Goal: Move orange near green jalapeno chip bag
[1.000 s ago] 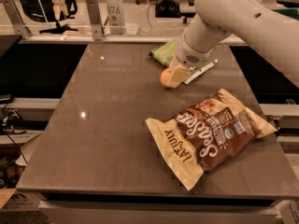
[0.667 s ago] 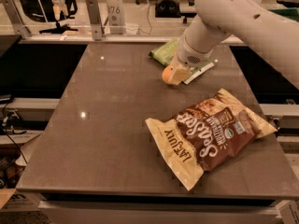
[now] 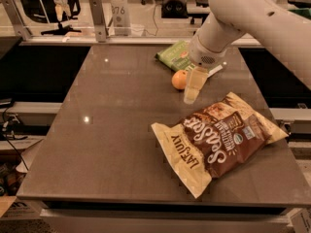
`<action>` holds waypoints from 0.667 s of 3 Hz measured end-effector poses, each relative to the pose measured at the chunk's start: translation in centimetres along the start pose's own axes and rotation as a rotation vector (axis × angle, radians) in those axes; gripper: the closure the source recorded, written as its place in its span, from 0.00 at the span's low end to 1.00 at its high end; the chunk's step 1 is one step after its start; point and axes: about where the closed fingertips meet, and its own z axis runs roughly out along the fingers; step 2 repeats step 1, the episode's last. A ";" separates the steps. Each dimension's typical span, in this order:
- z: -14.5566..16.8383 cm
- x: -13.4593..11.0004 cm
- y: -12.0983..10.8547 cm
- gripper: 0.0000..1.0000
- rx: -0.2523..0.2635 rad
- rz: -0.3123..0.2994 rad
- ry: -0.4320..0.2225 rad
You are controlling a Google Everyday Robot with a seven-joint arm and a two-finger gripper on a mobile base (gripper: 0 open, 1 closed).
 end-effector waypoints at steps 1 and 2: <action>0.0 0.0 0.0 0.00 0.000 0.000 0.000; 0.0 0.0 0.0 0.00 0.000 0.000 0.000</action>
Offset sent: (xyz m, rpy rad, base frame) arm 0.0000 0.0000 0.0000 0.0000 0.0000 0.0000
